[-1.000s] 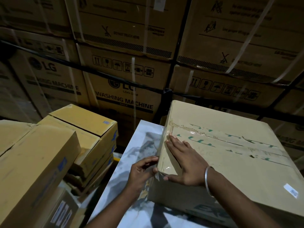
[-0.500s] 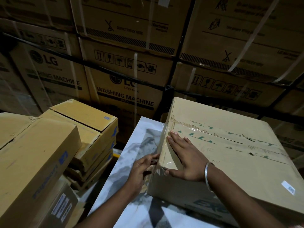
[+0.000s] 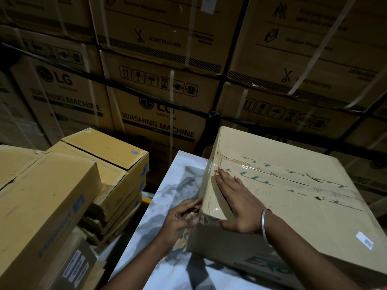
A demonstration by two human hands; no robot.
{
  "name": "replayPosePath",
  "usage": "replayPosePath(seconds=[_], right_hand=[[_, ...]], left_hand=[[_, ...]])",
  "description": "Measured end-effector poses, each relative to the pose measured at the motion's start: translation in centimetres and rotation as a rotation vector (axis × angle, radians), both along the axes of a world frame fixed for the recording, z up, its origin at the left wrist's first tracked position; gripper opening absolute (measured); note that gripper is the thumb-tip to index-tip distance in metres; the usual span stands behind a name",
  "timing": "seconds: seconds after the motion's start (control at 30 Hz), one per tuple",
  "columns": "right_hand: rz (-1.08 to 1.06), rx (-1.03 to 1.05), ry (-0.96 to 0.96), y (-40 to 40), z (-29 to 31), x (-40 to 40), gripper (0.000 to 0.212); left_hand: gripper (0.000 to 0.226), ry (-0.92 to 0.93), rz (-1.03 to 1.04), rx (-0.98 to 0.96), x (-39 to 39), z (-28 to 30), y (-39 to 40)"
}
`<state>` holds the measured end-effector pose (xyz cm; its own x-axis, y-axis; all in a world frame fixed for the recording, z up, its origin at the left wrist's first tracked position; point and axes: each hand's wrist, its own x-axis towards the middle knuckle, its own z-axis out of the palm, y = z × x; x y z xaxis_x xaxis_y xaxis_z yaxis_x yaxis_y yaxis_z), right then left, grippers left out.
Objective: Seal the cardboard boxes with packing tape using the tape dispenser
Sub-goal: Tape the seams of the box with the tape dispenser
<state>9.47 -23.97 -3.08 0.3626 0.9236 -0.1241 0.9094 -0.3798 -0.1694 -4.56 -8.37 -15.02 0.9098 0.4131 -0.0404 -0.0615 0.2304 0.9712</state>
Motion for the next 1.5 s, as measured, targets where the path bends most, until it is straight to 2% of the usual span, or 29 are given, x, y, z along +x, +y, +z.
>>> replayPosePath(seconds=[0.1, 0.17, 0.3, 0.43, 0.63, 0.7, 0.8, 0.9, 1.0, 1.2, 1.27, 1.33, 1.4, 1.5], right_hand=[[-0.064, 0.142, 0.124, -0.4, -0.4, 0.5, 0.118], [-0.124, 0.228, 0.161, -0.7, -0.7, 0.5, 0.114], [-0.222, 0.302, 0.190, -0.6, -1.0, 0.4, 0.107], [-0.282, 0.337, 0.248, -0.7, -1.1, 0.3, 0.100], [-0.343, 0.351, 0.254, -0.7, -1.0, 0.2, 0.090], [-0.377, 0.353, 0.236, -0.6, -1.0, 0.2, 0.092], [-0.443, 0.375, 0.210, -0.5, -1.0, 0.2, 0.095], [-0.476, 0.368, 0.185, -0.4, -1.0, 0.2, 0.098], [-0.488, 0.368, 0.165, -0.3, -1.0, 0.3, 0.099], [-0.553, 0.399, 0.227, -0.2, -1.0, 0.4, 0.100], [-0.613, 0.445, 0.288, 0.1, -0.6, 0.6, 0.088], [-0.668, 0.470, 0.318, 0.5, -0.3, 1.3, 0.078], [-0.668, 0.424, 0.256, 1.0, -0.2, 2.5, 0.080], [-0.642, 0.329, 0.116, 1.8, -0.1, 4.8, 0.083]], left_hand=[[0.045, 0.040, 0.080, -0.001, -0.1, 2.0, -0.5], [0.050, 0.031, 0.109, 0.081, 0.2, 4.0, -1.3], [0.056, 0.156, -0.064, 0.290, 1.5, 6.0, -3.0], [0.061, 0.192, -0.063, 0.275, 2.0, 5.5, -3.7], [0.070, 0.288, -0.157, 0.069, 2.3, 3.7, -1.9], [0.070, 0.286, -0.041, 0.103, 3.1, 4.5, -1.0], [0.051, 0.229, 0.077, 0.137, 5.3, 6.9, 0.1], [0.048, 0.208, -0.023, 0.120, 8.3, 8.9, 0.2], [0.059, 0.222, -0.130, 0.132, 10.4, 8.9, -0.6], [0.054, 0.170, -0.088, -0.016, 10.6, 8.4, -0.9], [0.044, 0.193, -0.074, 0.066, 10.6, 8.1, -0.5], [0.035, 0.224, -0.038, 0.255, 10.7, 8.7, 0.1], [0.034, 0.279, 0.061, 0.395, 11.3, 9.7, 0.8], [0.032, 0.287, 0.102, 0.410, 13.2, 10.9, 1.6]])
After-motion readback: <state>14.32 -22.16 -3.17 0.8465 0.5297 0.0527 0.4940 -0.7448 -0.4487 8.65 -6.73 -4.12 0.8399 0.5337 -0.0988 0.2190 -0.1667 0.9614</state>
